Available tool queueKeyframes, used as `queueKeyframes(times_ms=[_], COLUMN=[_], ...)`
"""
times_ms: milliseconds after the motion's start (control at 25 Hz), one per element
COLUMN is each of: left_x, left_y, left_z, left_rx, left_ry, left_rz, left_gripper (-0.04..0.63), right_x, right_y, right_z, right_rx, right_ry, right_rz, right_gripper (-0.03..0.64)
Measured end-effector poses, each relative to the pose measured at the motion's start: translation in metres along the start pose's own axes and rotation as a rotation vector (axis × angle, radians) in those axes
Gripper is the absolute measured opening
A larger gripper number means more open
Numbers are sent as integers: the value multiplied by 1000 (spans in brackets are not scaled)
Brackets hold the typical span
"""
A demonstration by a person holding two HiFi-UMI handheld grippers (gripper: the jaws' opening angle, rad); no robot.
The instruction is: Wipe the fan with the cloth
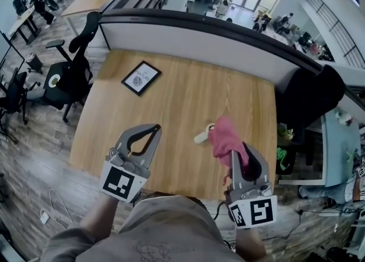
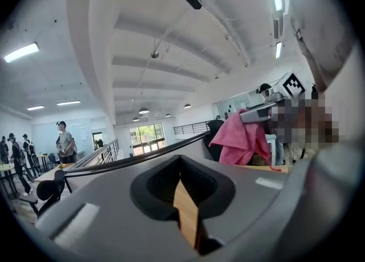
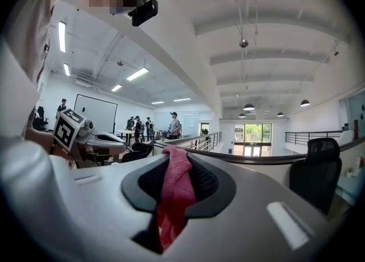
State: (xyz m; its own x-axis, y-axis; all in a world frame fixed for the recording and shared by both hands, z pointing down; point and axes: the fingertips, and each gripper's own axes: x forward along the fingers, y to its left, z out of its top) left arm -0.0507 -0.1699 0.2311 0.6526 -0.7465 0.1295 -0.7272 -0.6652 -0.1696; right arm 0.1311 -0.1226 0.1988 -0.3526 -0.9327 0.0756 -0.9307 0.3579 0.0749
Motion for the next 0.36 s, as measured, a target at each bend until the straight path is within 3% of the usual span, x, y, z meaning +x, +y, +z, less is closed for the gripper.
queueKeyframes(times_ms=[360], left_x=[2], left_y=[1], left_z=[-2], left_rx=[44], left_ry=[18], left_rz=[-1], left_gripper=[2], right_x=[2], right_y=[-2], right_z=[-2], right_rx=[12], right_ry=[4], right_rz=[-3], right_gripper=[67])
